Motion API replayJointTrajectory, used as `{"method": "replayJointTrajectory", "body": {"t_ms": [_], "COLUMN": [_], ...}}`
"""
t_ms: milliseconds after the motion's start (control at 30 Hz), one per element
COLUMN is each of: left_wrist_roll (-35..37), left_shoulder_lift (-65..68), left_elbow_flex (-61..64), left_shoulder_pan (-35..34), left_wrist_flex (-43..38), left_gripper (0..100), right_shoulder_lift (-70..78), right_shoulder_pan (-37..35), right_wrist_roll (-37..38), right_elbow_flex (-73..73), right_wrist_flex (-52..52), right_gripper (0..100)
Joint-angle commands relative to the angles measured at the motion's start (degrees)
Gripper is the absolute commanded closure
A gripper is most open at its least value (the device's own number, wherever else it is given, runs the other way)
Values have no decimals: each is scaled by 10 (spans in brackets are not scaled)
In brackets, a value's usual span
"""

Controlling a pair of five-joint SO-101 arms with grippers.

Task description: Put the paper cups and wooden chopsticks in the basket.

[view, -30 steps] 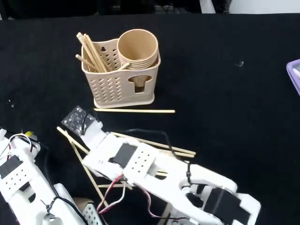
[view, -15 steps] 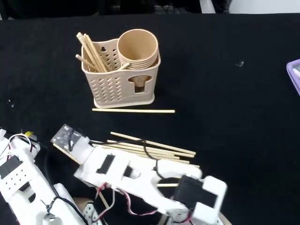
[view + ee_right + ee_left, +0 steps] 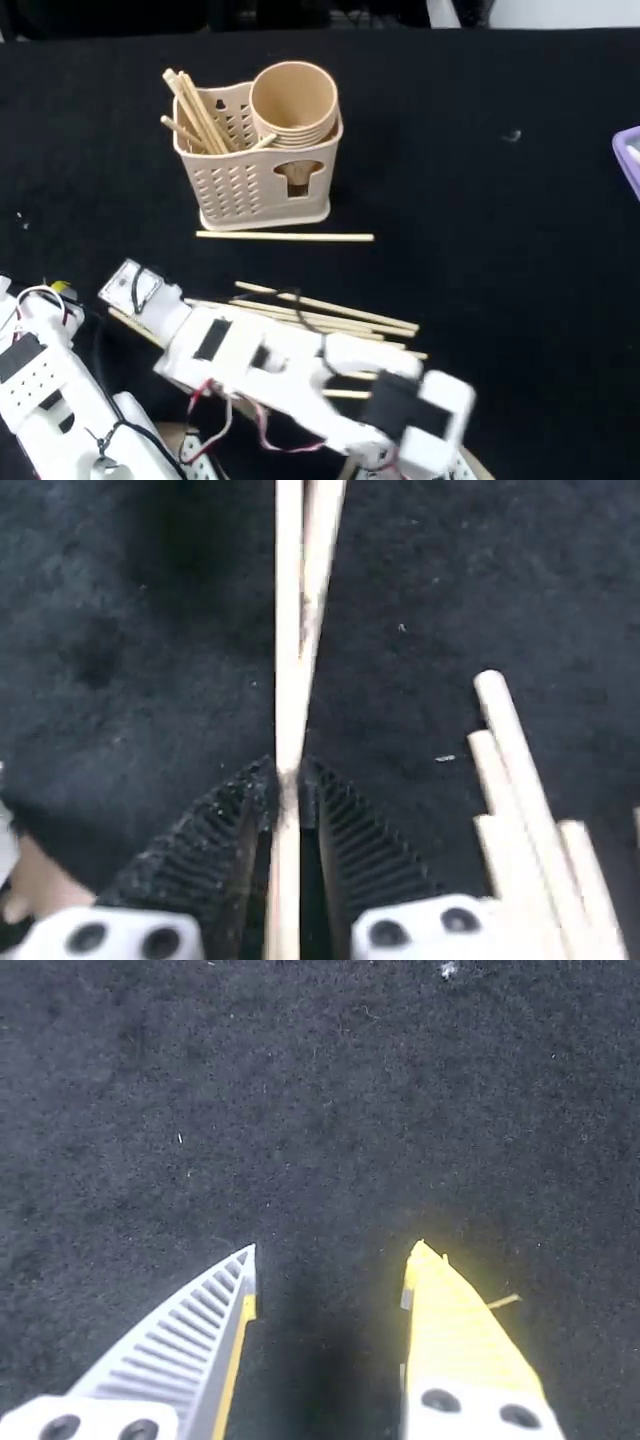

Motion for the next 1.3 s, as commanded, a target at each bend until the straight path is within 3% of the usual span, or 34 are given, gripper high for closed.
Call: {"method": "replayJointTrajectory", "body": {"t_ms": [0,167,333,533,667,1033,1167,1267], "left_wrist_roll": [4,4,4,4,4,4,4,4], "left_shoulder_lift": [-10,-10,-10,-10,-10,-10,-10,-10], "left_elbow_flex": [-27,-27,-27,-27,-27,-27,-27,-27], "left_shoulder_pan": [-4,-2,-1,0,0,0,0,0], "left_wrist_flex": [-8,-8,-8,-9,-10,-8,-8,-8], "left_gripper": [762,762,762,762,762,762,762,762], "right_shoulder_lift": [-125,-281,-424,-553,-557,-357,-279,-222], "right_shoulder_pan": [32,61,143,239,271,295,295,304], "right_wrist_roll": [22,24,25,20,20,25,33,84], "right_elbow_flex": [32,97,95,43,-10,-29,-39,-63], "right_wrist_flex": [8,29,75,43,-50,-493,-583,-612], "right_gripper": [988,988,988,988,987,987,986,986]}}
